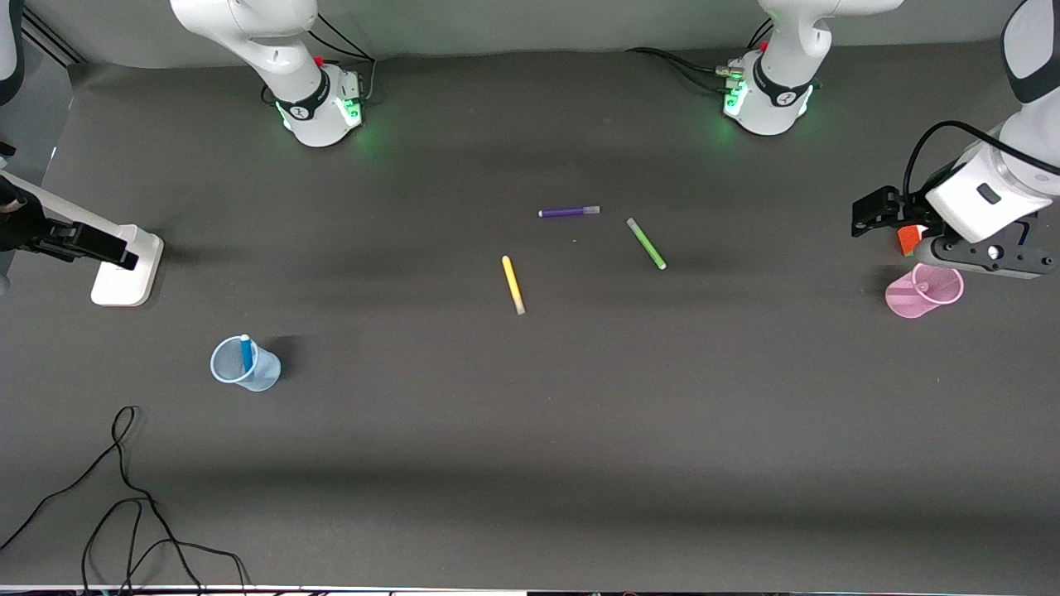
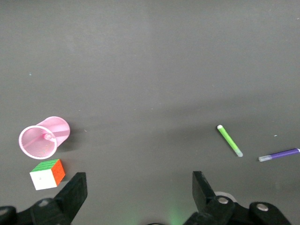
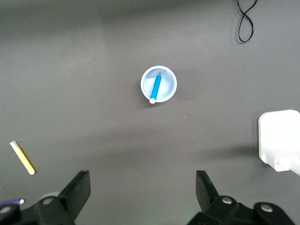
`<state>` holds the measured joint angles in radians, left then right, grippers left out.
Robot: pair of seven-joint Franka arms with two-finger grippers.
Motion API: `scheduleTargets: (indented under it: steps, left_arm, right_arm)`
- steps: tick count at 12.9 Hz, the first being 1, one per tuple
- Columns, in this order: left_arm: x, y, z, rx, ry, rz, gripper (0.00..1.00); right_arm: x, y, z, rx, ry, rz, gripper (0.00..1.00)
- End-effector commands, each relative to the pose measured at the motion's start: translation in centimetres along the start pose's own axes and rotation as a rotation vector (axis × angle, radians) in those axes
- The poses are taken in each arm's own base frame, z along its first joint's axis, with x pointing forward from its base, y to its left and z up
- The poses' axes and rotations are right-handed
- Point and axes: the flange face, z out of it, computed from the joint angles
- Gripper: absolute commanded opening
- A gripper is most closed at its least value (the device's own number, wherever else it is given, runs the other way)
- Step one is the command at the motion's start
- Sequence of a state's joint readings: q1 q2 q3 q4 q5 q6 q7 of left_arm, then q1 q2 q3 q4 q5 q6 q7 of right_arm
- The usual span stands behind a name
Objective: Place pink and blue markers in matching cups
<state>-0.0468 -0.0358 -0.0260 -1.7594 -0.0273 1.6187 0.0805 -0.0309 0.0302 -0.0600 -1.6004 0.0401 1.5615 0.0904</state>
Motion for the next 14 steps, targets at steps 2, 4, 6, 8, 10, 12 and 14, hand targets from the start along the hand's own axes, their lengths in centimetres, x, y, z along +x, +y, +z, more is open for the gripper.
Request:
scheduleTargets:
  steps: [2, 4, 6, 8, 10, 12, 14]
  left_arm:
    - [-0.36, -0.24, -0.14, 0.047, -0.016, 0.013, 1.0]
    - [-0.36, -0.24, -0.21, 0.047, -0.014, 0.011, 1.0]
    - [-0.35, -0.32, -0.23, 0.047, -0.013, 0.011, 1.0]
    - [-0.35, -0.32, -0.23, 0.047, -0.013, 0.011, 1.0]
    - [-0.35, -0.33, -0.15, 0.047, -0.014, 0.011, 1.0]
    - [-0.35, -0.33, -0.15, 0.047, -0.014, 0.011, 1.0]
    - [-0.37, -0.33, -0.14, 0.046, -0.016, 0.011, 1.0]
  right_arm:
    - [-0.7, -0.18, -0.86, -0.014, -0.008, -0.027, 1.0]
    - [-0.7, -0.14, -0.86, -0.018, -0.008, -0.03, 1.0]
    - [-0.57, 0.27, -0.74, -0.032, -0.003, -0.075, 1.0]
    - [-0.52, 0.38, -0.92, -0.035, 0.003, -0.103, 1.0]
    - [-0.45, 0.31, -0.86, -0.037, 0.004, -0.106, 1.0]
    - [-0.35, 0.48, -0.98, -0.038, 0.016, -0.155, 1.0]
    - [-0.3, 0.48, -0.98, -0.038, 0.016, -0.155, 1.0]
